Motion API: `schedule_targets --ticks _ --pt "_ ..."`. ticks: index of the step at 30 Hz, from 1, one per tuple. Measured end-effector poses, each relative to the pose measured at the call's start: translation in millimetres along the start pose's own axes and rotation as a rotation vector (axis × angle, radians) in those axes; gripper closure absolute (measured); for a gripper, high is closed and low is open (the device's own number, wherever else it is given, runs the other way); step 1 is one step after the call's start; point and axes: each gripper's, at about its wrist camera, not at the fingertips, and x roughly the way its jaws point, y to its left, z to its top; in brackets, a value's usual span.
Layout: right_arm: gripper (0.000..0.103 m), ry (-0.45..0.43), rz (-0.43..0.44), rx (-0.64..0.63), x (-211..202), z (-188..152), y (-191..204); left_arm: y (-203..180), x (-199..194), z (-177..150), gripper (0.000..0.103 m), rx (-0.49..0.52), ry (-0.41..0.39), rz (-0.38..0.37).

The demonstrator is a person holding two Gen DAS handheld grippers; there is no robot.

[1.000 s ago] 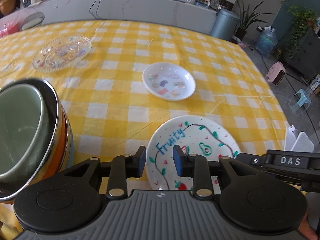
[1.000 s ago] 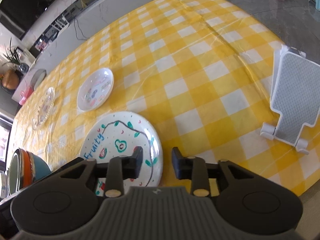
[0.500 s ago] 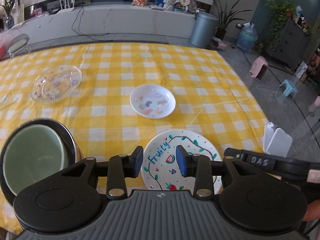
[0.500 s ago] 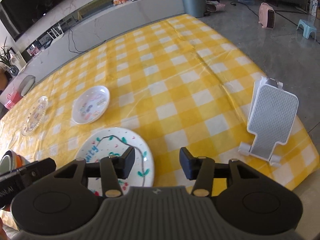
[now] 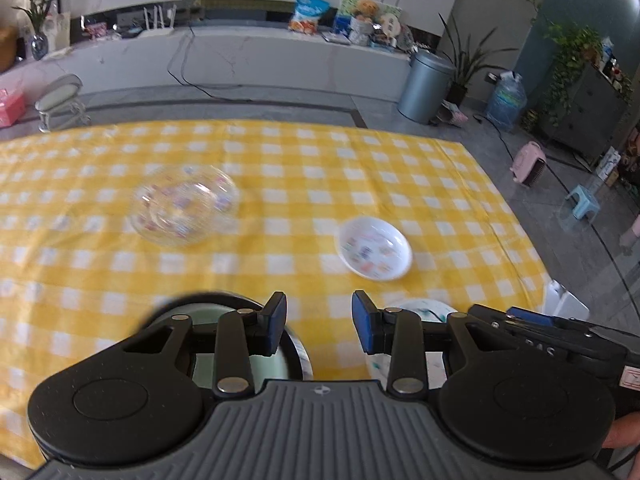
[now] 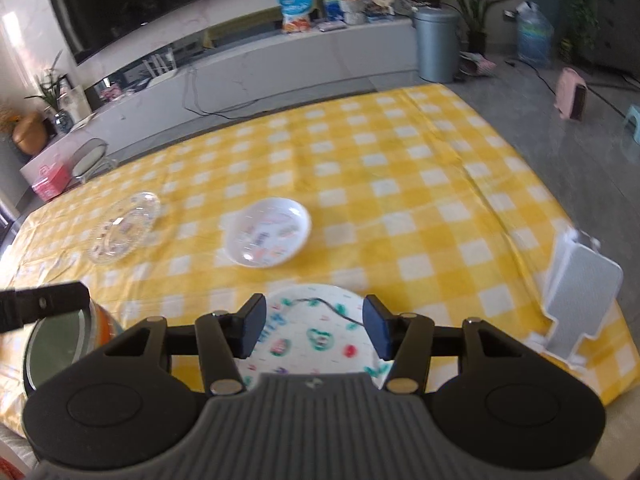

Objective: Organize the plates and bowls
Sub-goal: 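Move both tools to the clear glass plate rim and close on it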

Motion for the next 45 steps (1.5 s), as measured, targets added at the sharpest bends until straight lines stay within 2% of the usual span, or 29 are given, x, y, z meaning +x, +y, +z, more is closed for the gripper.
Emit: schedule_targets --ticks 1,3,7,9,12,15,21,28,30,33,37,41,45 --pt "0.049 -0.007 0.006 -0.008 -0.6 1.6 6.0 5.7 -1.2 2.9 0.061 -0.001 -0.008 0.006" --pt "0.041 -0.024 0.024 -0.024 -1.7 5.6 18.1 17.3 -3.3 8.1 0.061 -0.007 -0.031 0.022" --pt "0.038 -0.021 0.039 -0.076 2.3 17.1 45.4 40.4 -4.7 17.4 0.061 -0.031 -0.075 0.057" --pt "0.029 -0.019 0.045 -0.077 6.2 23.5 57.1 56.6 -5.8 21.2 0.061 -0.056 -0.088 0.06" --pt "0.029 -0.028 0.078 -0.093 12.8 33.0 74.2 78.1 -5.1 26.5 0.061 -0.084 -0.125 0.076" --pt "0.031 -0.012 0.104 -0.117 23.7 43.0 90.2 102.2 -3.4 32.5 0.056 -0.128 -0.14 0.101" --pt "0.032 0.041 0.137 -0.139 55.3 64.2 116.1 144.8 14.9 46.3 0.054 -0.216 -0.098 0.07" --pt "0.04 0.12 0.246 -0.117 108.4 80.4 138.8 175.3 53.1 56.7 0.053 -0.249 -0.029 0.015" --pt "0.047 0.144 0.262 -0.121 128.4 83.2 143.6 182.2 64.9 58.8 0.053 -0.25 -0.03 0.028" --pt "0.051 0.182 0.287 -0.089 157.5 89.5 146.7 191.2 83.1 62.0 0.053 -0.254 -0.039 0.061" --pt "0.058 0.236 0.314 -0.017 193.4 98.1 149.5 204.6 108.3 63.5 0.053 -0.273 -0.026 0.047" --pt "0.07 0.263 0.33 -0.009 219.8 101.8 159.1 212.0 127.6 61.2 0.053 -0.277 -0.011 0.053" --pt "0.07 0.286 0.333 0.002 236.9 102.5 160.8 218.7 142.8 56.8 0.054 -0.293 0.009 0.053"
